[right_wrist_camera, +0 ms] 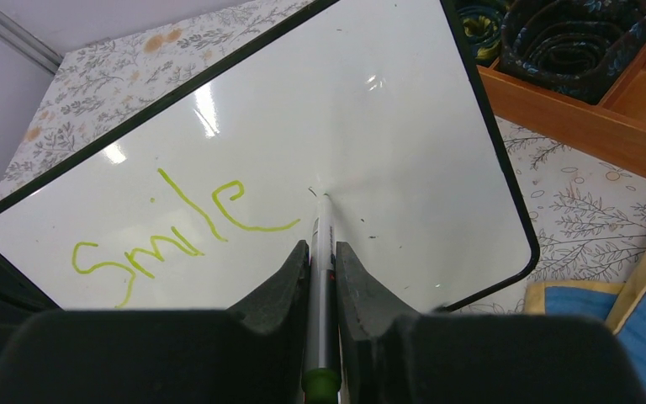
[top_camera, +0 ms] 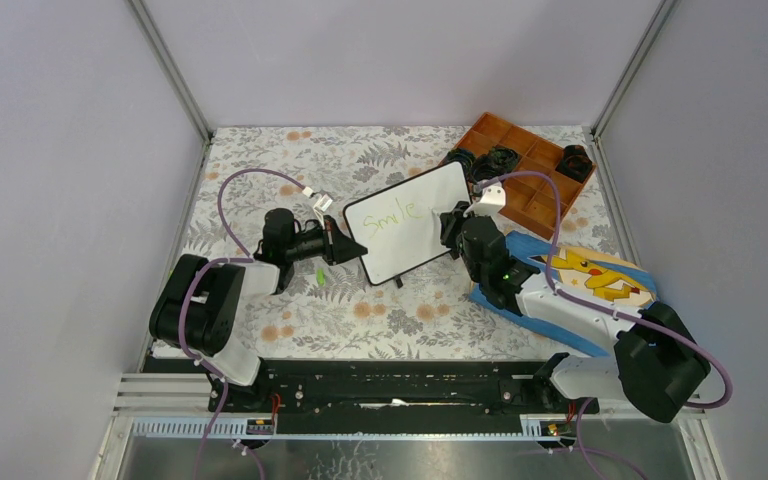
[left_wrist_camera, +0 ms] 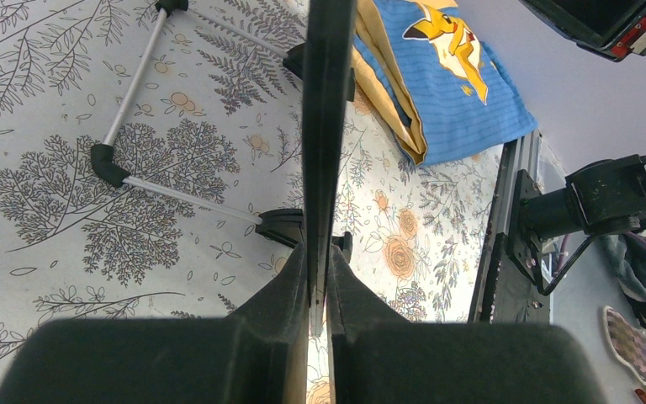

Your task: Write a sentence on the whiteboard

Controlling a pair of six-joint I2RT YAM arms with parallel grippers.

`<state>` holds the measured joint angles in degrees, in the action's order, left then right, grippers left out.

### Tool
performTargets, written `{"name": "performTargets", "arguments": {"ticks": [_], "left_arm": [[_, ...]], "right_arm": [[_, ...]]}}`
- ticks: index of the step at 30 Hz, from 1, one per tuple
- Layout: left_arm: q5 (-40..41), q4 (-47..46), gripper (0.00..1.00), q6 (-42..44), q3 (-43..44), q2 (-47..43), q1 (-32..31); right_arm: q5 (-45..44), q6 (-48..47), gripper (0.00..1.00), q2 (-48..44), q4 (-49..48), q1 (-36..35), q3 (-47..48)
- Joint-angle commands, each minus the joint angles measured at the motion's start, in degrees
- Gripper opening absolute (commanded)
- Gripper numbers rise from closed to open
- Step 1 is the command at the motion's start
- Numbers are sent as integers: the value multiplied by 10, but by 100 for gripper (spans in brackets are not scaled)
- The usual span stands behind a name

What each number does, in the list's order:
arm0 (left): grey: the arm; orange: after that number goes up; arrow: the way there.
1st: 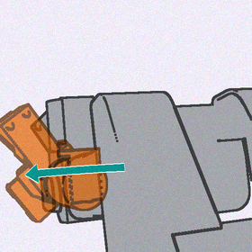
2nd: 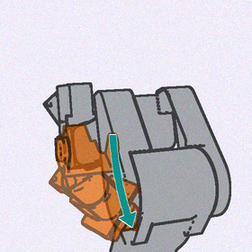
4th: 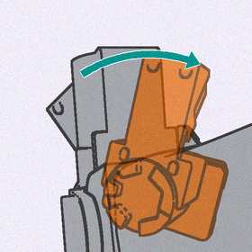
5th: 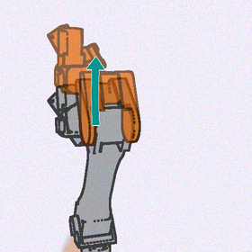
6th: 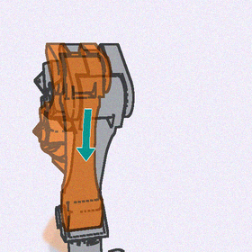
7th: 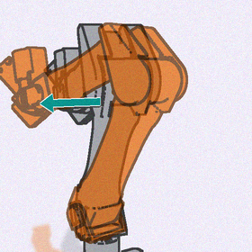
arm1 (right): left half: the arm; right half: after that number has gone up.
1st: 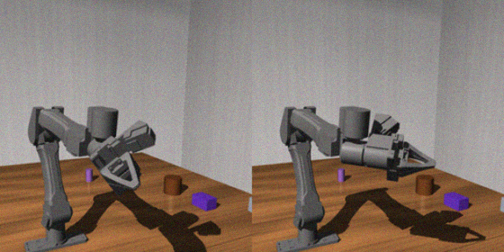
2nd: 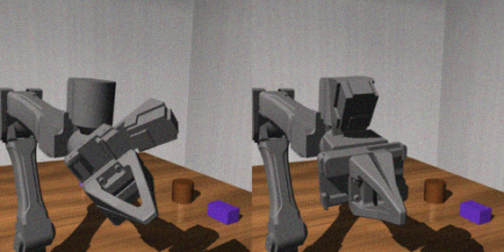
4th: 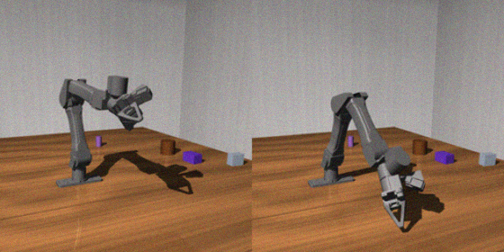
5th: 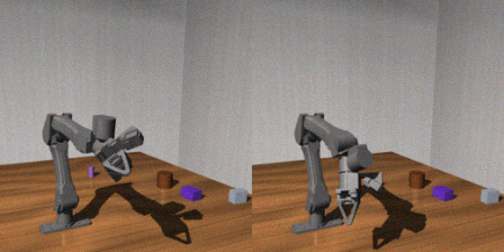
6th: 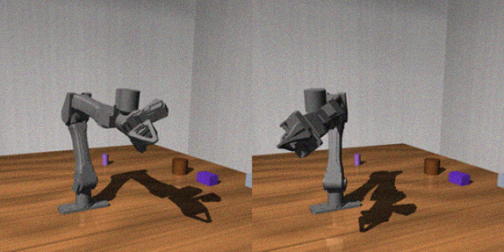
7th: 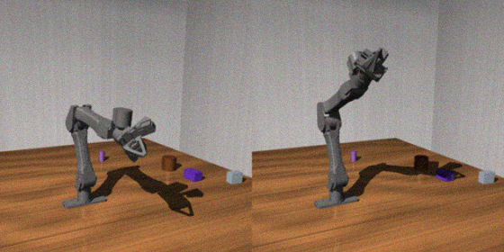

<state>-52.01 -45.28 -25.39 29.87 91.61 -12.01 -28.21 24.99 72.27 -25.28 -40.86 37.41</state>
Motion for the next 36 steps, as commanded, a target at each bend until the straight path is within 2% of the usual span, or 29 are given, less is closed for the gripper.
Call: {"name": "performTargets", "arguments": {"ticks": [1, 13, 22, 26, 31, 36], "left_arm": [[31, 50, 0, 17, 0, 3, -4], [37, 56, 0, 21, 2, 0, -6], [41, 59, 0, 23, 3, 1, -6], [41, 62, 0, 24, 4, 2, -6], [43, 66, 0, 26, 5, 1, -6], [45, 74, 0, 31, 6, 0, -6]], "right_arm": [[9, 14, 0, 10, -25, 5, 28], [23, 32, 0, -15, 21, 5, 20], [21, -6, 0, -126, 69, -10, 15], [-5, -49, 0, -140, 75, -67, 5], [-65, -104, 0, -96, 49, -169, -5], [-57, -105, 0, -47, 11, -201, -6]]}}
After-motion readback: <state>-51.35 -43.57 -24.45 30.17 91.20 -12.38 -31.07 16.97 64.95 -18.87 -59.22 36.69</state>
